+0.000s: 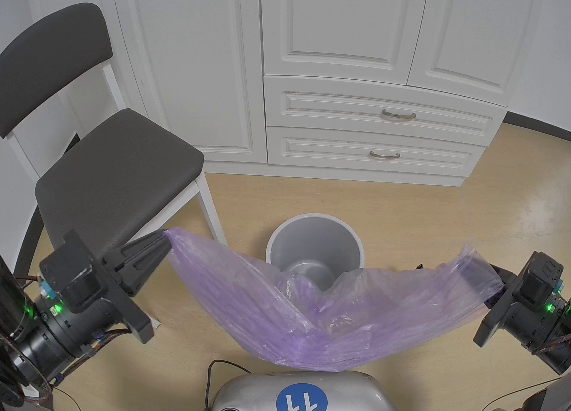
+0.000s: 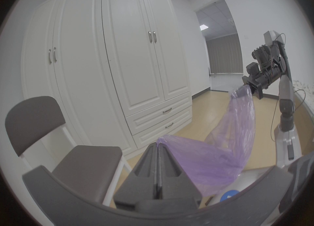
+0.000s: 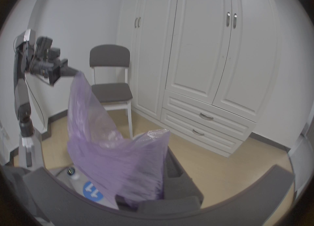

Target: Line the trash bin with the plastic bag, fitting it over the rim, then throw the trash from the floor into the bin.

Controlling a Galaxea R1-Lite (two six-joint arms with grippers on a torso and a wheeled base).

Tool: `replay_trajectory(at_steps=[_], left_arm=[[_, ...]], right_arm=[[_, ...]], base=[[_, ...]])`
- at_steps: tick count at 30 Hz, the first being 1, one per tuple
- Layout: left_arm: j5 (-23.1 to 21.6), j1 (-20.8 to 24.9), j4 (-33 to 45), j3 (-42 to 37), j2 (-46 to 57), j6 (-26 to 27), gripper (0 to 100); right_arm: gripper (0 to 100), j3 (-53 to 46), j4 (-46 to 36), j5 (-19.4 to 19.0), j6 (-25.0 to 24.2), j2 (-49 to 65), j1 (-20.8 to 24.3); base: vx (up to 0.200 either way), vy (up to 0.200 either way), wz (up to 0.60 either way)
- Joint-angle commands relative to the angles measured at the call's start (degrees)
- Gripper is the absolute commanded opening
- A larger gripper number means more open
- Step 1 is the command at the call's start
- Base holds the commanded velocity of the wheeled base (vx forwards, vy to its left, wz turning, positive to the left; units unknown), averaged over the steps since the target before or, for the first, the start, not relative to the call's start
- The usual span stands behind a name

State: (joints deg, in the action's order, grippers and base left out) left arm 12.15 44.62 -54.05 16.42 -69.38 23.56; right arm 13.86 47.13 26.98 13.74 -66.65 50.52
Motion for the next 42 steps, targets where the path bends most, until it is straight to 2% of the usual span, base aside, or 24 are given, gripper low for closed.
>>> replay_trajectory(at_steps=[1,4,5,6,7,8,11,14,16,21,24,28,30,36,42], left_arm=[[-0.29,2.40,-5.36,1.86,-9.37,-2.73,0],[-1.43,3.28,-7.73,4.23,-12.27,-5.28,0],[-2.93,3.81,-10.37,6.78,-15.35,-7.57,0],[-3.19,3.81,-10.81,7.13,-15.79,-7.92,0],[-4.51,3.81,-13.62,9.24,-18.60,-9.41,0],[-4.51,3.81,-13.62,9.24,-18.60,-9.41,0],[-6.09,3.90,-20.13,12.50,-23.44,-12.40,0],[-6.88,5.04,-29.97,14.60,-28.97,-17.94,0],[-7.58,5.13,-34.36,15.57,-31.61,-20.66,0],[-7.67,5.22,-33.40,17.33,-33.81,-21.81,0],[-7.67,4.60,-33.40,17.51,-34.42,-22.07,0],[-7.76,3.28,-33.40,18.56,-35.04,-24.00,0],[-7.76,2.93,-33.40,20.49,-35.56,-26.20,0],[-7.67,1.88,-33.40,23.92,-37.85,-29.72,0],[-7.67,-0.76,-33.40,26.38,-39.17,-34.90,0]], right_arm=[[0,2.40,6.22,-0.70,-2.31,-7.89,3.01],[0,4.07,8.59,-2.90,-2.66,-9.91,3.10],[0,5.83,8.86,-5.80,-2.75,-10.96,3.10],[0,6.09,8.77,-6.24,-2.75,-11.05,3.10],[0,7.23,8.77,-8.52,-2.84,-11.31,3.01],[0,7.23,8.77,-8.52,-2.84,-11.31,3.01],[0,7.85,9.47,-10.72,-4.25,-11.40,2.48],[0,9.17,9.56,-11.86,-11.89,-11.58,2.48],[0,10.84,9.56,-12.39,-14.35,-12.02,2.48],[0,11.72,9.56,-12.39,-16.02,-13.33,2.22],[0,11.89,10.09,-12.39,-15.94,-15.36,0.46],[0,11.80,15.63,-12.30,-15.94,-19.66,-1.65],[0,11.63,22.04,-11.86,-15.50,-24.85,-2.71],[0,12.77,33.38,-10.37,-14.35,-34.25,-6.84],[0,15.41,39.00,-9.49,-14.00,-41.72,-8.33]], base=[[0.000,0.000,0.00],[0.000,0.000,0.00],[0.000,0.000,0.00],[0.000,0.000,0.00],[0.000,0.000,0.00],[0.000,0.000,0.00],[0.000,0.000,0.00],[0.000,0.000,0.00],[0.000,0.000,0.00],[0.000,0.000,0.00],[0.000,0.000,0.00],[0.000,0.000,0.00],[0.000,0.000,0.00],[0.000,0.000,0.00],[0.000,0.000,0.00]])
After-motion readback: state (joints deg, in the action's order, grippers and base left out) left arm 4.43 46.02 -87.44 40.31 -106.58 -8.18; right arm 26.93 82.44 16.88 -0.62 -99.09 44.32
